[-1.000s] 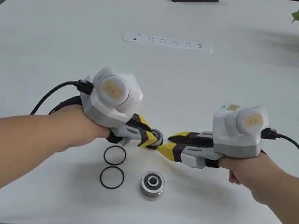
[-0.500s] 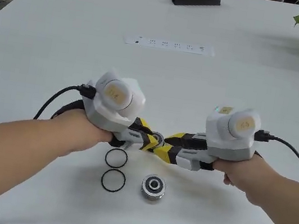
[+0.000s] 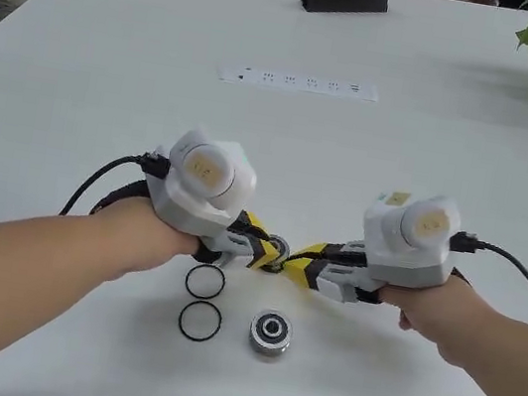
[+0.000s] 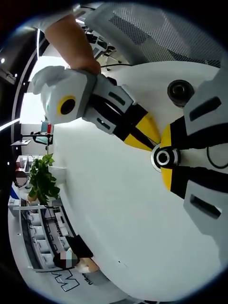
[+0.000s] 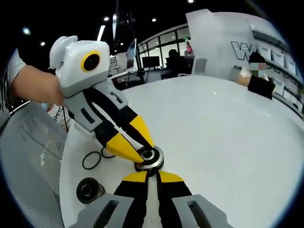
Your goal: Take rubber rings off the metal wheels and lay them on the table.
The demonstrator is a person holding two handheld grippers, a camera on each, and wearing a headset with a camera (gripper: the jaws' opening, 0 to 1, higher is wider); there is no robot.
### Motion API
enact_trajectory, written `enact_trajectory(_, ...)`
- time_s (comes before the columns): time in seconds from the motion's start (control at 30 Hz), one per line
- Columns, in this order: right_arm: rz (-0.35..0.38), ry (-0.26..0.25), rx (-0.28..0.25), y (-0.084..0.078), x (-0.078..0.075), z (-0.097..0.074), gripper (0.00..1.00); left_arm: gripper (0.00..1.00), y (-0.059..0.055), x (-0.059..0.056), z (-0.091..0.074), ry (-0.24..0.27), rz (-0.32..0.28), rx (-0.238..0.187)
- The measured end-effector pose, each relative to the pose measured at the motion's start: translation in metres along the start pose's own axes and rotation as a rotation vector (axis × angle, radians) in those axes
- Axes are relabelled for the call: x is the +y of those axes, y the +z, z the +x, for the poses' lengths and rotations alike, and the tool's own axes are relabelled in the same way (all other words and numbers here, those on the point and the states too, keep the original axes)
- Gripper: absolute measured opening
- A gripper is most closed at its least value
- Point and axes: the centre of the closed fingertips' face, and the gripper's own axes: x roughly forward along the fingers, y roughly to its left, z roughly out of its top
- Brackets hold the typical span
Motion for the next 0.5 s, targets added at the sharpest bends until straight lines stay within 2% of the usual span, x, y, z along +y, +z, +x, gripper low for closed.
enact_trajectory(0.1, -0.022, -0.008, 0.005, 0.0004, 0.0002, -0.0002, 0.04, 0.07, 0.0000, 0.0002, 0.0002, 0.004, -0.001, 0.001)
enact_trajectory(0.5, -0.033, -0.029, 0.018, 0.0003, -0.0009, -0.0006, 0.00, 0.07, -0.0005, -0.0008, 0.0000, 0.010, 0.002, 0.003)
